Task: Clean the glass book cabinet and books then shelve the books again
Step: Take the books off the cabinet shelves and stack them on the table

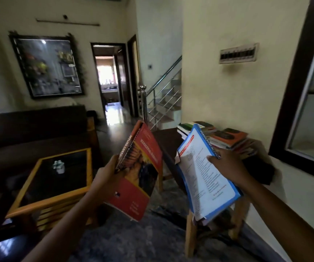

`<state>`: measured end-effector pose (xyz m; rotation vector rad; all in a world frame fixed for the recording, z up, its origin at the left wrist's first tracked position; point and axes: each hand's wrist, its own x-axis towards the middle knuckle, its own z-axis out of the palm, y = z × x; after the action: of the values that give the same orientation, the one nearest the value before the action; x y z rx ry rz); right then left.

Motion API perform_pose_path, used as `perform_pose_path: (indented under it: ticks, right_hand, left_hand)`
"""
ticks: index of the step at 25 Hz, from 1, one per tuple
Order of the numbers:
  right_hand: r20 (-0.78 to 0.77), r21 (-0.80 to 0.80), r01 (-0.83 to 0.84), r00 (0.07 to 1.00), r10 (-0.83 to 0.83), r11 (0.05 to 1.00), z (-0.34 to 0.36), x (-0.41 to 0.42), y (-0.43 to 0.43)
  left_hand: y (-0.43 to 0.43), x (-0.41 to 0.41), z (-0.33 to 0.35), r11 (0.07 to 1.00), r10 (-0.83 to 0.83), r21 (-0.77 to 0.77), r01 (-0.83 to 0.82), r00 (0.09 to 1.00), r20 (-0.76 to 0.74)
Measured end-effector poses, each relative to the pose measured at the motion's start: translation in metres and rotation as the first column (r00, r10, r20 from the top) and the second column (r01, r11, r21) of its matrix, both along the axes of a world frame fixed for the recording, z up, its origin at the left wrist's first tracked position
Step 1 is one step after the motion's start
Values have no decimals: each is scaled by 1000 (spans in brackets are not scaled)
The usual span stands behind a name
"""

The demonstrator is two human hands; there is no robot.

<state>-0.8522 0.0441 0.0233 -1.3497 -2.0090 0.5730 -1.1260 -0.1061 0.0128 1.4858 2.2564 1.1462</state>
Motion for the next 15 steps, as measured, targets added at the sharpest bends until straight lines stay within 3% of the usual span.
perform_pose_path:
  ticks: [9, 15]
  right_hand:
    - [87, -26, -58, 994, 60, 998, -2, -164, 221]
    - [79, -22, 54, 995, -52, 998, -16, -235, 342]
  left_hand:
    - [184, -151, 1, 1000, 25, -18, -23, 993, 119]
    - [324, -248, -31, 996, -94, 27, 90, 974, 207]
